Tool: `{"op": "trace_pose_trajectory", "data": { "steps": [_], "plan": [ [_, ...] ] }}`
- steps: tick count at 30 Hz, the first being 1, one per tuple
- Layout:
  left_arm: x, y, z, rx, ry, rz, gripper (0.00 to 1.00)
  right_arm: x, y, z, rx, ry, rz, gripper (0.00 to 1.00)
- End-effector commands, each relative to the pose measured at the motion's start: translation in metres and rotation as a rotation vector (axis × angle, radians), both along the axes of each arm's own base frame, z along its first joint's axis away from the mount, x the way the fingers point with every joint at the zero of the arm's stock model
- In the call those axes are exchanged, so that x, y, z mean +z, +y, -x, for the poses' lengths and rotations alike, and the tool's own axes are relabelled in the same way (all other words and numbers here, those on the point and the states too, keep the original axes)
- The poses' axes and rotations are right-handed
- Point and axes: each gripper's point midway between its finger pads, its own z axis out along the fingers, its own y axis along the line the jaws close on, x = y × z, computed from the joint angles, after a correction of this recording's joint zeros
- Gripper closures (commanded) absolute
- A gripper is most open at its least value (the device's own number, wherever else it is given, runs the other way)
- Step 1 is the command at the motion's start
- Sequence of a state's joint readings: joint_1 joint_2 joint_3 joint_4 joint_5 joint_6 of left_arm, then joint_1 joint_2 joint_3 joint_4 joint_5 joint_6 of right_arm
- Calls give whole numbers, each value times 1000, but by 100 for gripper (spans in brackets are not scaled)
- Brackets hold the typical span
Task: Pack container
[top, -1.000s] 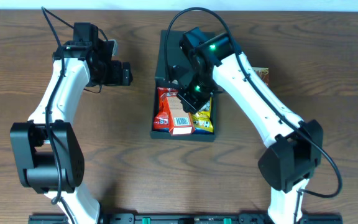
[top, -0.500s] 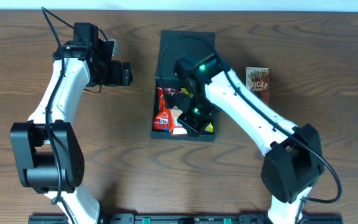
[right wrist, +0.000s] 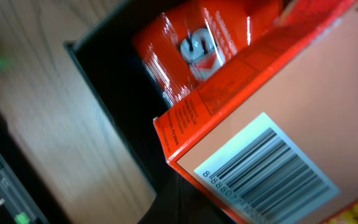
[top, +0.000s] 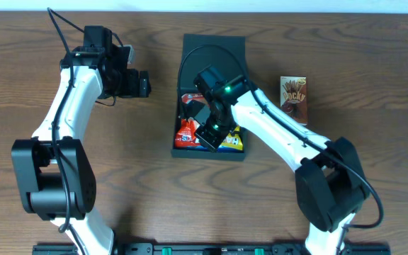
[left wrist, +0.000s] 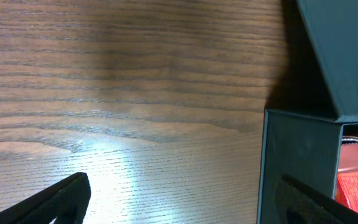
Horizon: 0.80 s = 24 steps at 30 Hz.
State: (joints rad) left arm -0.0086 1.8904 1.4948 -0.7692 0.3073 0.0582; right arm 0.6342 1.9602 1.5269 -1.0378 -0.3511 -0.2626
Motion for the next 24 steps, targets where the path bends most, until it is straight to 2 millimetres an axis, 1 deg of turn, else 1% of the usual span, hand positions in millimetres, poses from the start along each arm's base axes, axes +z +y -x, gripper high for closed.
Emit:
{"op": "trace_pose_trajectory", "data": {
  "steps": [1, 4, 6, 10, 13, 15, 17, 19, 20, 22, 23, 24],
  "plan": [
    [15, 1, -7, -14, -46, -9, 5, 9, 6, -7, -30, -42, -32, 99],
    [15, 1, -7, -14, -47, -9, 5, 12, 9, -10, -36, -54, -43, 99],
    [15, 1, -7, -14, -46, -9, 5, 21, 10, -12, -40, -55, -51, 99],
    [15, 1, -7, -14, -47, -9, 5, 59, 18, -19, -37, -85, -91, 99],
    [15, 1, -7, -13, -46, -9, 5, 85, 18, -26, -15, -132, -114, 99],
    [15, 1, -6, -13, -41, -9, 5, 91, 10, -37, -39, -172, -94, 99],
    [12, 1, -3, -13, -29, -8, 5, 87, -4, -48, -88, -195, -45, 99],
    [4, 0, 1, -15, -11, -1, 4, 77, -20, -58, -153, -189, -9, 99],
    [0, -3, 3, -20, -3, 12, 12, 70, -25, -62, -181, -178, -4, 98],
    [-8, -11, 8, -35, 10, 61, 56, 58, -35, -65, -233, -153, 6, 99],
    [-11, -17, 10, -44, 15, 95, 71, 51, -40, -66, -257, -140, 13, 99],
    [-14, -22, 13, -47, 23, 128, 83, 45, -45, -66, -280, -128, 19, 99]
  ]
}}
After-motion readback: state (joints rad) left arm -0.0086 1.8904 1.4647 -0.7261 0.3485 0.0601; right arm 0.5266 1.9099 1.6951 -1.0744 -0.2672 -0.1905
